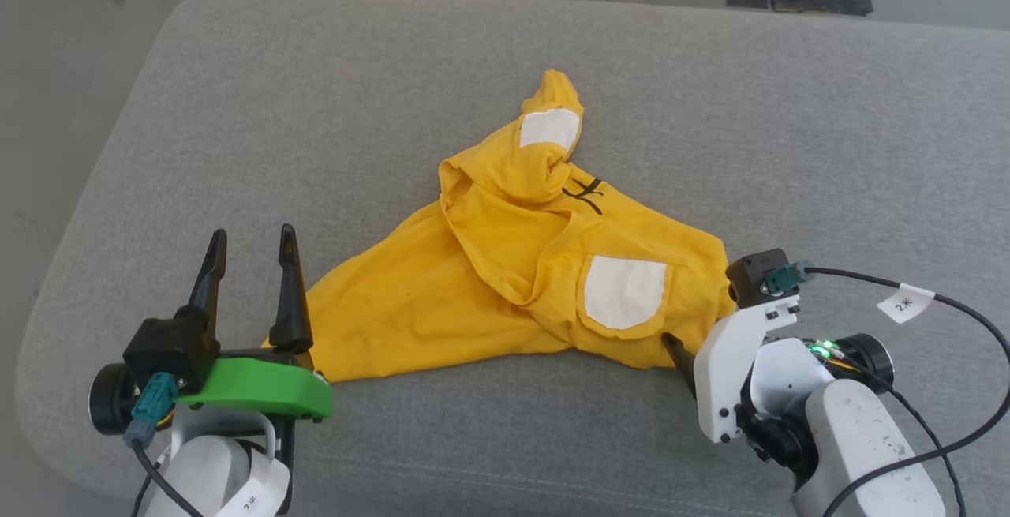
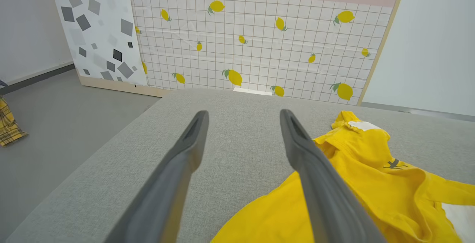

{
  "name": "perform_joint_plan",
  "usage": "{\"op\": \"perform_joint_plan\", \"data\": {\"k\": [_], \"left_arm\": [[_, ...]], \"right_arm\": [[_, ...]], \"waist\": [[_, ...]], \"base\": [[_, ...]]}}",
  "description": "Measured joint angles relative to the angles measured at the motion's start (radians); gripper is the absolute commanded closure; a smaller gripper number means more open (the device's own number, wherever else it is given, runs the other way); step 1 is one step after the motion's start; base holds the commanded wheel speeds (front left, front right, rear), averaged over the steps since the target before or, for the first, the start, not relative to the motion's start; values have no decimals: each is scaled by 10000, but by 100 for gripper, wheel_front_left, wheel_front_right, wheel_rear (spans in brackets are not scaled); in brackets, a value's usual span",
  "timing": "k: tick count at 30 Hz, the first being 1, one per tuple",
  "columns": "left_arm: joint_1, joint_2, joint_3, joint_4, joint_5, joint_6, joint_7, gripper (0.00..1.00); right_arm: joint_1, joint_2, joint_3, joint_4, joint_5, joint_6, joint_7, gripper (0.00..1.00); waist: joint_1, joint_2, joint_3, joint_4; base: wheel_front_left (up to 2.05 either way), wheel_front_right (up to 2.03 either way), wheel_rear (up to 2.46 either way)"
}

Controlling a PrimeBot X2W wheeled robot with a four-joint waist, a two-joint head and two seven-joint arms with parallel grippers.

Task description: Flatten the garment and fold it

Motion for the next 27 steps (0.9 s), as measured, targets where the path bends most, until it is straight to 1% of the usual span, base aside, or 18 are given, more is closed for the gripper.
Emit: {"op": "perform_joint_plan", "data": {"k": [1,2,3,4,9,12,15,17,20,22,25,27], "left_arm": [[-2,-48,13,25,19,-35,0,0],[-3,-75,25,46,25,-73,0,0],[-7,-107,33,71,36,-84,0,0],[-8,-134,50,86,61,-90,0,0],[-58,-230,132,176,123,-209,0,0],[-80,-297,169,199,165,-267,0,0],[-100,-395,178,226,192,-360,0,0],[-115,-439,165,249,194,-433,0,0],[-235,-499,98,345,209,-543,0,0],[-377,-556,36,435,236,-614,0,0],[-523,-608,-40,573,284,-715,-2,0],[-573,-627,-82,663,293,-779,-2,0]], "right_arm": [[-49,0,17,123,2,0,10,0],[-85,0,35,186,6,0,15,65],[-124,0,50,232,12,0,13,84],[-156,0,56,247,19,0,12,100],[-285,0,-157,-40,372,0,-115,100],[-338,-38,-639,-577,619,0,-102,100],[-761,-384,-1634,-1045,610,0,35,100],[-1269,-698,-2391,-1070,481,0,128,100],[-2088,-1166,-3390,-686,-90,0,236,100],[-2604,-1321,-4155,-169,-527,0,232,100],[-3043,-1352,-5315,702,-1398,0,173,100],[-3087,-1329,-5823,1273,-1967,0,251,100]], "waist": [[0,0,44,39],[0,0,75,67],[0,0,107,97],[0,0,134,115],[0,0,143,110],[0,0,119,93],[1,0,144,107],[0,0,193,135],[0,0,291,216],[1,0,373,310],[1,0,470,463],[2,0,511,565]], "base": [[0,0,0],[0,0,0],[0,0,0],[0,0,0],[0,0,0],[0,0,0],[0,0,0],[0,0,0],[0,0,0],[0,0,0],[0,0,0],[0,0,0]]}}
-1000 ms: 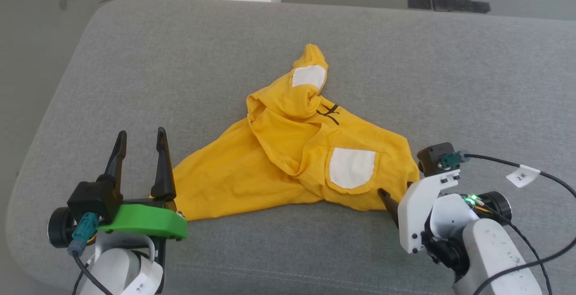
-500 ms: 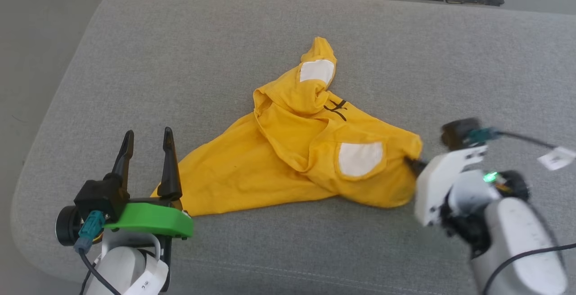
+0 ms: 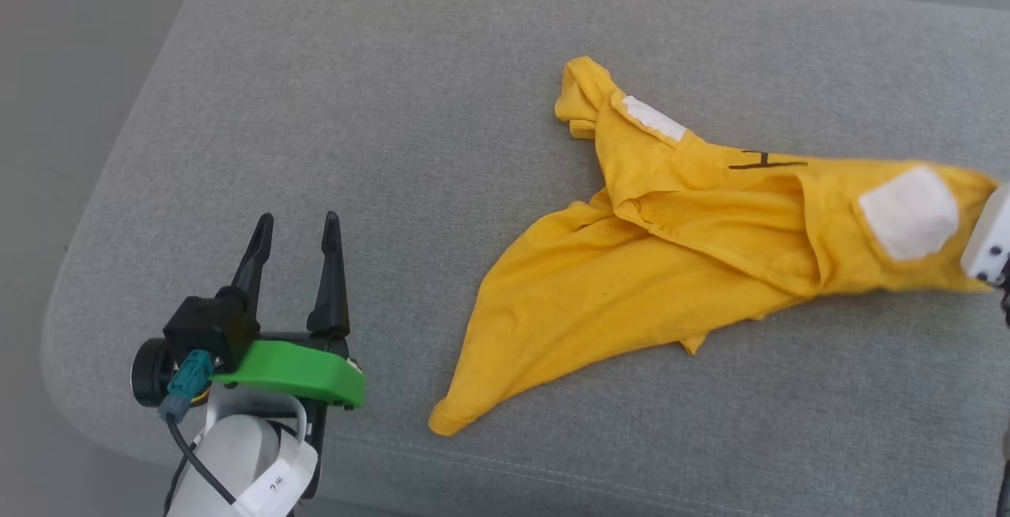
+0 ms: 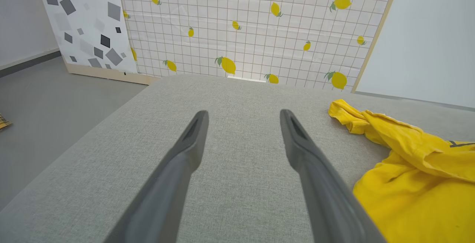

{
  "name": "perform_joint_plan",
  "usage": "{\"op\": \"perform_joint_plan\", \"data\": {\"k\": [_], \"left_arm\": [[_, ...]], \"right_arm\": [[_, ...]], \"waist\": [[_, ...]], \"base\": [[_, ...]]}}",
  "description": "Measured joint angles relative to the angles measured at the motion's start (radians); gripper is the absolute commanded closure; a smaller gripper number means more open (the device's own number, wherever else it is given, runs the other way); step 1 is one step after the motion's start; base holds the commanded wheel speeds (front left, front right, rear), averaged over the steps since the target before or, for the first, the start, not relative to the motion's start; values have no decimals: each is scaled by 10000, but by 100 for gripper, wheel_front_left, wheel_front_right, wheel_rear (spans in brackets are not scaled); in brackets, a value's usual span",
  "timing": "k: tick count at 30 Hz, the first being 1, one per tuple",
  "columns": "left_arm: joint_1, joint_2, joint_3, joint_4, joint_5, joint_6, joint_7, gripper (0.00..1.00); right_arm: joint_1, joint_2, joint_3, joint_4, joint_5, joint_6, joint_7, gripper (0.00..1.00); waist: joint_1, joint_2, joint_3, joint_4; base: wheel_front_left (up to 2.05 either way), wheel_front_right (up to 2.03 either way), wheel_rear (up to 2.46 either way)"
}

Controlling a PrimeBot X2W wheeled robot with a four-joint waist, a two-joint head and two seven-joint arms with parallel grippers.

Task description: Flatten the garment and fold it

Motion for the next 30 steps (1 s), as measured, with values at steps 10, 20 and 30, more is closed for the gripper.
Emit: {"op": "perform_joint_plan", "data": {"k": [10,20,30], "left_arm": [[0,-44,-127,514,-2,-102,4,0],[-1,-211,-274,846,-222,-165,280,0],[-2220,-763,-993,2451,-713,-119,3166,0]], "right_arm": [[-66,761,-42,-56,715,0,-2161,0],[2528,1220,936,-2224,2579,-2,-3720,0],[3147,1304,1421,-3137,3244,0,-3707,0]], "waist": [[0,0,-331,4],[-1,0,-738,-616],[-1,0,-537,-1388]], "base": [[0,0,0],[0,0,0],[0,0,0]]}}
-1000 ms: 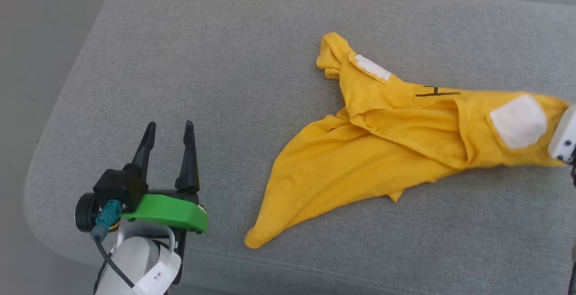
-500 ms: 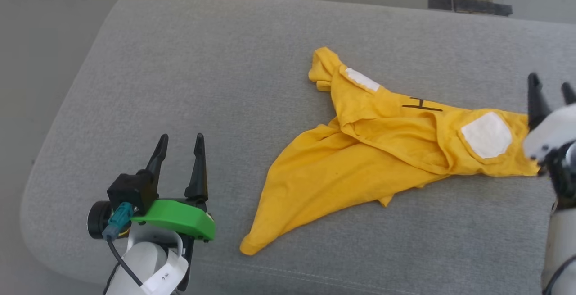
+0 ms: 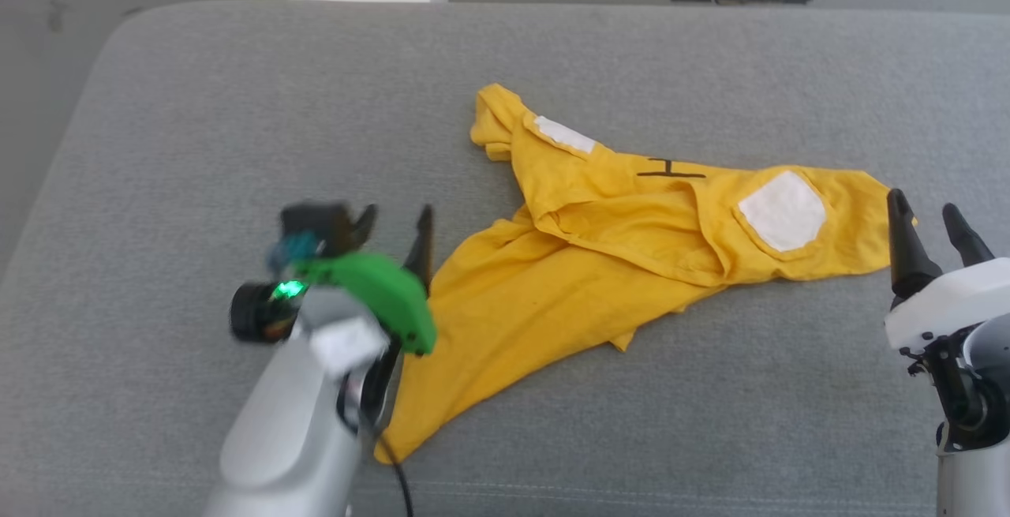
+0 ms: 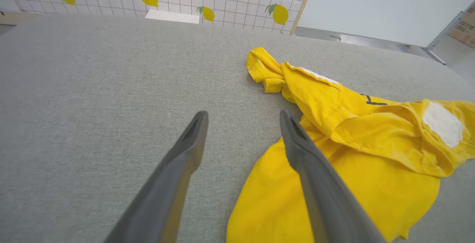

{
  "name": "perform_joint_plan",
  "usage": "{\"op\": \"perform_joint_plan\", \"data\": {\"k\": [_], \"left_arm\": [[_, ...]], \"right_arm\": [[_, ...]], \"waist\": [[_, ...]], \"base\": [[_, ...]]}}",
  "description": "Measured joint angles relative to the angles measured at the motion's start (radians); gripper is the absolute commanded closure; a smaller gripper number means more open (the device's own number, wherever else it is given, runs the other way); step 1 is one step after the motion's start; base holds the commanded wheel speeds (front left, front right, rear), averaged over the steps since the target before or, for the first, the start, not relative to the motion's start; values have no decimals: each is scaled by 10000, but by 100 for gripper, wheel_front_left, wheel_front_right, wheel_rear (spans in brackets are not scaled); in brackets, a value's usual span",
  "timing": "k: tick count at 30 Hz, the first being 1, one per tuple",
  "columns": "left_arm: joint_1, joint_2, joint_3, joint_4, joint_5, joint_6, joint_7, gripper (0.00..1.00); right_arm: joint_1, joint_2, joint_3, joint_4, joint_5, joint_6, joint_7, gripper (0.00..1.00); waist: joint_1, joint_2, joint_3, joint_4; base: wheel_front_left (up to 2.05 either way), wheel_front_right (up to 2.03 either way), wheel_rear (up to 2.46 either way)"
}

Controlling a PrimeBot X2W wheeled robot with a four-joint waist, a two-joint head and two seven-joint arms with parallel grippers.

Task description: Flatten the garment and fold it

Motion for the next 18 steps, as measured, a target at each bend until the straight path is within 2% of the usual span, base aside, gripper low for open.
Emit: {"op": "perform_joint_plan", "data": {"k": [4,6,13,15,16,18], "left_arm": [[-1358,-86,-389,1542,-219,10,2493,0],[-1921,-88,-616,2111,-182,56,3392,0],[-2865,-71,-1338,3384,-8,10,5484,0],[-2931,-82,-1398,3486,-19,-71,5774,0],[-2985,-67,-1417,3517,-27,-119,5900,24],[-3026,-69,-1356,3471,-115,-130,5785,97]], "right_arm": [[-5,10,268,-184,113,0,100,0],[-35,10,382,-238,140,0,169,0],[-156,12,506,-280,167,0,167,0],[-156,12,479,-274,167,0,157,0],[-155,10,460,-272,165,0,148,0],[-155,10,428,-263,165,0,81,0]], "waist": [[0,0,214,-249],[0,0,334,-400],[-1,0,777,-898],[-1,0,889,-1012],[-1,0,946,-1062],[-1,0,1041,-1124]], "base": [[0,0,0],[0,0,0],[0,0,0],[0,0,0],[0,0,0],[0,0,0]]}}
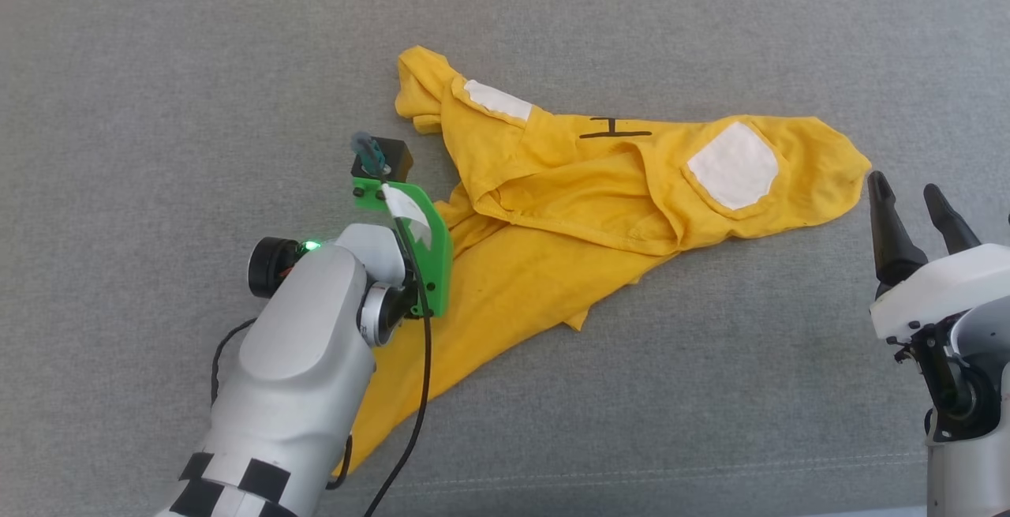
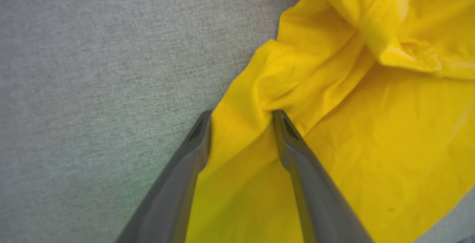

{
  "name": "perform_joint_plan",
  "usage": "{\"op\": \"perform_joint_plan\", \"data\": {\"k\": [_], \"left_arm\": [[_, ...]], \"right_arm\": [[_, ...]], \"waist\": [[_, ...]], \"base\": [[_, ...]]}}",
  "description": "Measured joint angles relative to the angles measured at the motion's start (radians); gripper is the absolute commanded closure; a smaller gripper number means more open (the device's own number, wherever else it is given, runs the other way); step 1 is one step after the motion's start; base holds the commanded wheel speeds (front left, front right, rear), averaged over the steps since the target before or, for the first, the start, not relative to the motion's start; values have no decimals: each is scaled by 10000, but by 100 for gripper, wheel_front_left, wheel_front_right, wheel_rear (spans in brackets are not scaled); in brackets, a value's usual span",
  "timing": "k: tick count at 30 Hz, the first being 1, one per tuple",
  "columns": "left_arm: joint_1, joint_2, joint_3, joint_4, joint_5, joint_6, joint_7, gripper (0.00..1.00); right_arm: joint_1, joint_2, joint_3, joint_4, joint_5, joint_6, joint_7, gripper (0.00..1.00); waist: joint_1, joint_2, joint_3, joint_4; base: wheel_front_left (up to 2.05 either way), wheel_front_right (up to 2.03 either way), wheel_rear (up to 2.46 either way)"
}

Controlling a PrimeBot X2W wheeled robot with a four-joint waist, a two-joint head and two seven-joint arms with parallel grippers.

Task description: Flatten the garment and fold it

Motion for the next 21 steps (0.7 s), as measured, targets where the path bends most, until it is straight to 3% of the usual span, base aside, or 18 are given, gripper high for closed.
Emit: {"op": "perform_joint_plan", "data": {"k": [8,12,17,21], "left_arm": [[375,-257,1083,-690,-1149,115,-1896,100],[816,-63,1931,-1716,-1584,359,-2721,100],[2398,437,2731,-3239,-1937,1053,-3039,100],[4199,491,2874,-4148,-2146,1480,-2587,100]], "right_arm": [[13,0,-81,194,-48,-2,-17,0],[68,2,-25,282,-79,0,-15,0],[248,2,8,401,-92,0,15,0],[407,10,-15,502,-96,0,176,0]], "waist": [[0,0,-89,206],[0,0,-348,513],[0,0,-691,925],[0,0,-919,1304]], "base": [[0,0,0],[0,0,0],[0,0,0],[0,0,0]]}}
